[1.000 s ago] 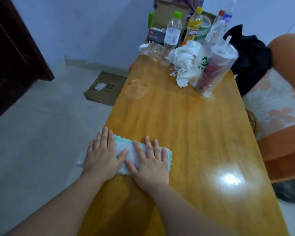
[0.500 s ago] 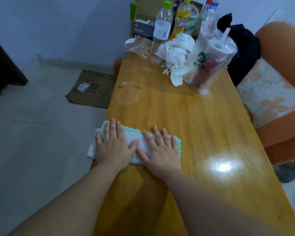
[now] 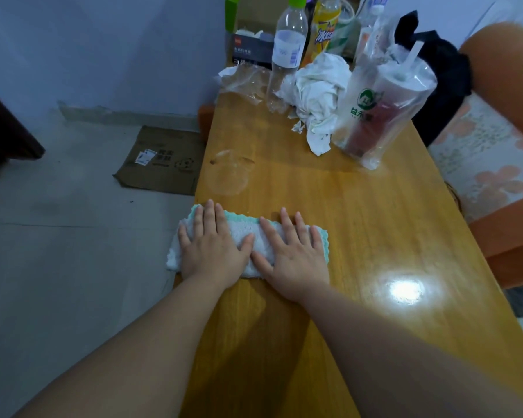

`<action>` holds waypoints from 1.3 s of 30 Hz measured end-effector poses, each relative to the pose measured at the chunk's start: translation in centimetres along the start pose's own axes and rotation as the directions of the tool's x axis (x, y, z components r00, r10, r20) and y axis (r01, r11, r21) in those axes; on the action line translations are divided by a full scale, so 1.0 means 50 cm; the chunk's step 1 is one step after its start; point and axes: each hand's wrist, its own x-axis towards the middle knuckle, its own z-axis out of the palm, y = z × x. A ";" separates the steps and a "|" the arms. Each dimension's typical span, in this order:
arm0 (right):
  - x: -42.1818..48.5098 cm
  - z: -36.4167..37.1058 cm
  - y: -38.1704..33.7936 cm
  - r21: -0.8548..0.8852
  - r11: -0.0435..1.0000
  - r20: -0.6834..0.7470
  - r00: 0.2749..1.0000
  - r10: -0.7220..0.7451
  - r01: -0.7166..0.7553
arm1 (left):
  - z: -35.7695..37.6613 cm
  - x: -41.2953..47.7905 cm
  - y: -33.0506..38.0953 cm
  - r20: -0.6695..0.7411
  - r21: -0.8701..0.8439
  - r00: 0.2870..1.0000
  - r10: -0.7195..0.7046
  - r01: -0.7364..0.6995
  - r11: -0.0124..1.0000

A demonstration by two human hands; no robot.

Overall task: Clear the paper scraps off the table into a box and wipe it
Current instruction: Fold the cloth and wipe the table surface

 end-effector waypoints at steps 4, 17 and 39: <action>0.034 -0.004 0.002 0.004 1.000 -0.002 1.000 0.015 -0.015 | 0.002 0.042 0.006 0.000 0.011 1.000 0.000 0.000 1.000; 0.270 -0.042 0.036 -0.005 0.998 0.022 0.998 -0.064 0.064 | -0.015 0.271 0.025 -0.004 0.024 1.000 -0.004 0.005 1.000; 0.540 -0.089 0.077 -0.060 0.978 0.030 0.980 -0.198 0.199 | -0.025 0.493 0.065 -0.057 0.032 0.995 -0.078 0.080 0.996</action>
